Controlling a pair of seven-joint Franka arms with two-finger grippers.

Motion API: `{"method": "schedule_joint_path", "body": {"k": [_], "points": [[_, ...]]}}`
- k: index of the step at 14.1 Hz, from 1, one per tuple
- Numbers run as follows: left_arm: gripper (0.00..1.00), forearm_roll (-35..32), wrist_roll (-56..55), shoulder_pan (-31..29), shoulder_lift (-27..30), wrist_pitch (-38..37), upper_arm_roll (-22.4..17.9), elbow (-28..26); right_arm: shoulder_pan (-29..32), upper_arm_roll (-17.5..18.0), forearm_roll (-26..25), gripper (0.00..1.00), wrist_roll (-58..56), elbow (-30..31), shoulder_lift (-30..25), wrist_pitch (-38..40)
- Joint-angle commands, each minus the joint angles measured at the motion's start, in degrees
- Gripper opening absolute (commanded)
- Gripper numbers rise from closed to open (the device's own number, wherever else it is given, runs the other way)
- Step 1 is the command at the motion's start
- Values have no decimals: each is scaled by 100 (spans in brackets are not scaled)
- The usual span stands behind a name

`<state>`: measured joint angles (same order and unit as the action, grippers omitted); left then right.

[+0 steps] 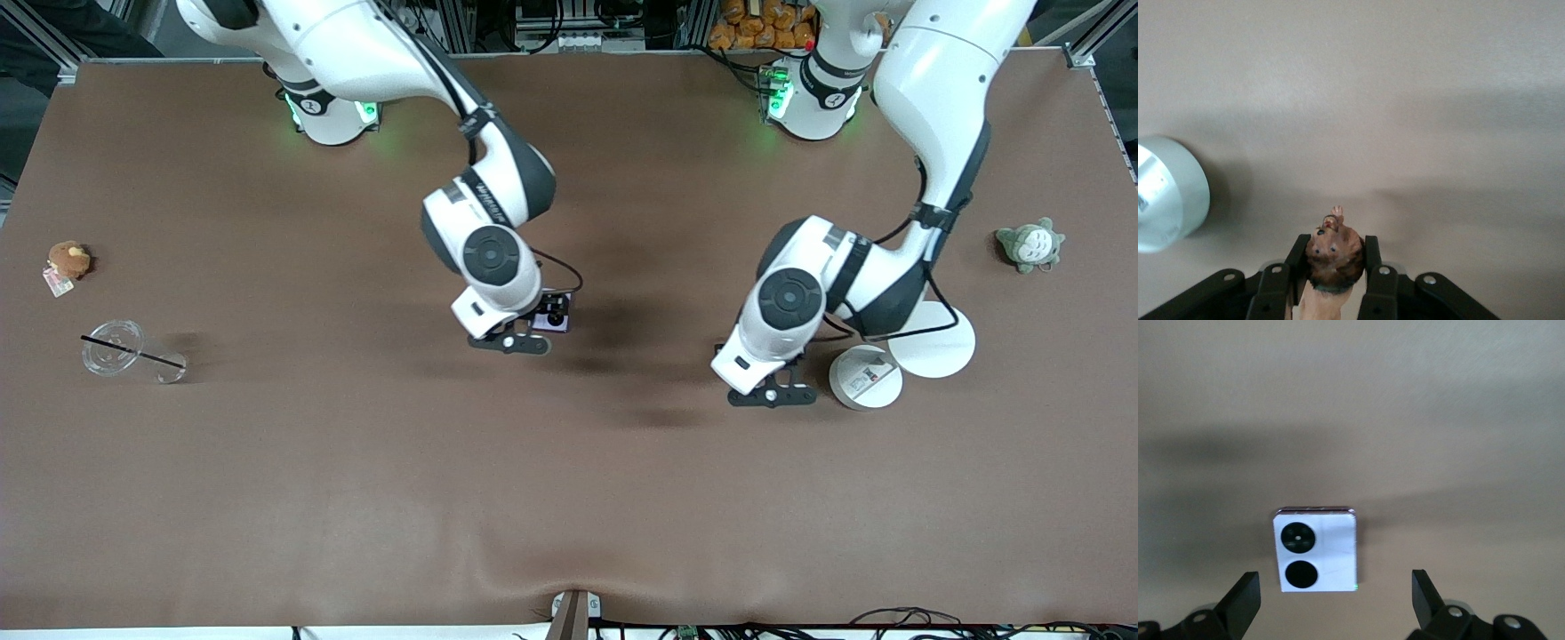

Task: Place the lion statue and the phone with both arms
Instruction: 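Lift the lion with the left gripper while the right gripper reaches the phone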

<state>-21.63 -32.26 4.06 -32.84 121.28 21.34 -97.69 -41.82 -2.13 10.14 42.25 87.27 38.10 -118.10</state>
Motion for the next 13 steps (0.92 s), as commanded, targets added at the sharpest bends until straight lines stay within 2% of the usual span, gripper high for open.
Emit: {"method": "schedule_joint_path", "body": {"k": [1,5,13], "points": [[0,-148,439,-160,-82,220,46,-57,-98,-68,111,100,231,-96,171,-108],[0,-202,686,-538,-162,852,73,-408,-291,-68,102,100,231,-87,461,-380],[0,-553,756,-889,-65,801,37,-655,-362,-77,102,100,240,-78,681,-539]]}}
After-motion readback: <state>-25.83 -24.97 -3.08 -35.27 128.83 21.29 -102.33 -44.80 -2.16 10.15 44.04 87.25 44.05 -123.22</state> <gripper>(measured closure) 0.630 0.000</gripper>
